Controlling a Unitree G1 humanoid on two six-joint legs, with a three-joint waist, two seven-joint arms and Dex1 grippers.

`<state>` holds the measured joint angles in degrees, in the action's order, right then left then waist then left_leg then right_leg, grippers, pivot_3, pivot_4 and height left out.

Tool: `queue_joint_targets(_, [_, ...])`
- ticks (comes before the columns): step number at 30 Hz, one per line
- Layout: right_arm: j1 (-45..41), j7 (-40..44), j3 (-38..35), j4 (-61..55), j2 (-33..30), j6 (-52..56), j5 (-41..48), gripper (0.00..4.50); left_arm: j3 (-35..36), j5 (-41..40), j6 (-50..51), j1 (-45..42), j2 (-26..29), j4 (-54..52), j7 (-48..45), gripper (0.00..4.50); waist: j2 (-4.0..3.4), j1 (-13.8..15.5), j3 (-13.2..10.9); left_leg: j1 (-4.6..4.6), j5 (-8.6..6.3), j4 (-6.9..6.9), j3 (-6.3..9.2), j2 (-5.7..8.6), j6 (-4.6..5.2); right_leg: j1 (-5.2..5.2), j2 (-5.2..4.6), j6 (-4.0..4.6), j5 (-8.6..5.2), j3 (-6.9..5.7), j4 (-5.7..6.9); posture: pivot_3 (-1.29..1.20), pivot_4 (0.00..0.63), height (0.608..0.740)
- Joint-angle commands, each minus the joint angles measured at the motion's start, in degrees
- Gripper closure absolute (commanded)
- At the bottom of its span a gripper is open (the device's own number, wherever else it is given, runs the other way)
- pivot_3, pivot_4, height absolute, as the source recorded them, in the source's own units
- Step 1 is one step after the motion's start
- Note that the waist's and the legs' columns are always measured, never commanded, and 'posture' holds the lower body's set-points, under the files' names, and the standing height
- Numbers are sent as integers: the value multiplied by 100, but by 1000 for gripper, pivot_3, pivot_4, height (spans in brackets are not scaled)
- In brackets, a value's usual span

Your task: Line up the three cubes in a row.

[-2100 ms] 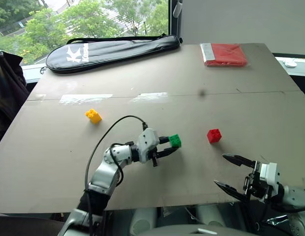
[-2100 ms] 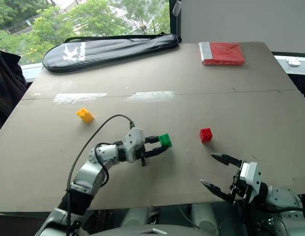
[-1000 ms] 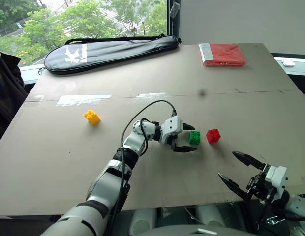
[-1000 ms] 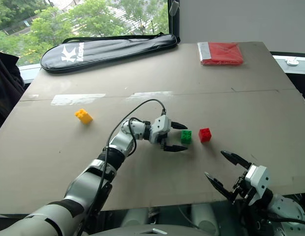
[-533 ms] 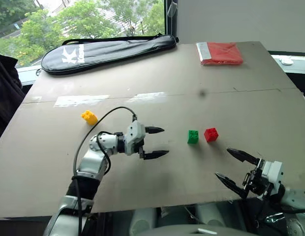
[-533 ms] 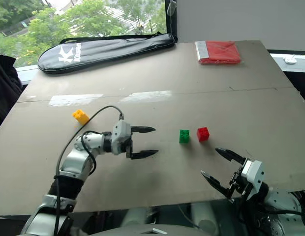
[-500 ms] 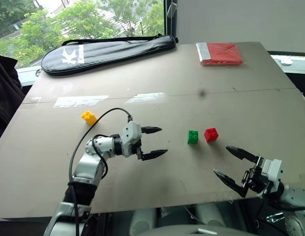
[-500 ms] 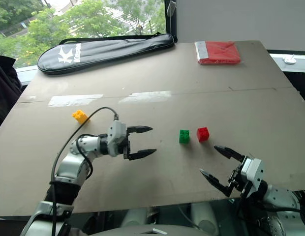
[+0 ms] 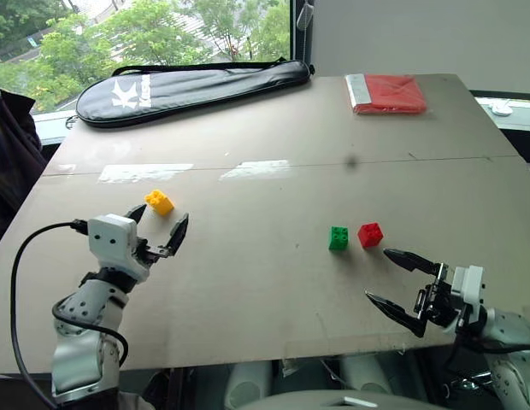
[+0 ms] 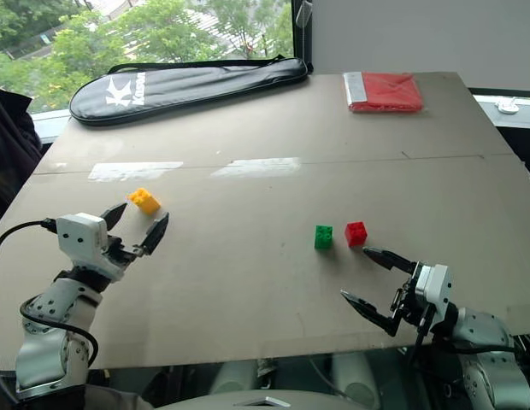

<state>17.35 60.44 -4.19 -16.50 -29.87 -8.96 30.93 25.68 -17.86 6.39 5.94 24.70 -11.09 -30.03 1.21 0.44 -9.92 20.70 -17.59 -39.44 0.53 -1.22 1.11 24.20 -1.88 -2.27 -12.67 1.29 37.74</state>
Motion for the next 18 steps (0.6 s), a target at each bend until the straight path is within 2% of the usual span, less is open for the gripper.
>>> queue_joint_targets(1, [-75, 109, -38, -20, -41, 8, 91, 0, 391, -41, -273, -299, 285, 627, 112, 57, 5, 9, 2, 0, 0, 0, 1, 3, 0, 0, 6, 1, 0, -1, 2, 0, 150, 707])
queue_joint_targets(8, [-147, 79, -9, -28, 1, 32, 59, 0, -92, 331, -506, -1198, 682, 2266, 10, 57, 8, 35, 4, 1, 0, -1, 0, 5, -1, -2, 5, 1, 1, -4, -1, 0, 150, 707])
queue_joint_targets(13, [-103, 5, 13, -68, 43, -30, -1, 0, -740, 732, -663, -2023, 884, 3595, -282, 57, 11, 33, 5, 3, 0, 0, 2, 13, -1, -1, 3, 0, 27, -7, -3, 0, 150, 707])
queue_joint_targets(18, [-3, -69, 1, -136, 78, -75, -39, 0, -888, 703, -990, -2572, 1015, 4554, -689, 57, 9, 27, 5, 2, 0, 0, 5, 13, -1, -2, 1, 1, 28, -11, 0, 0, 150, 707])
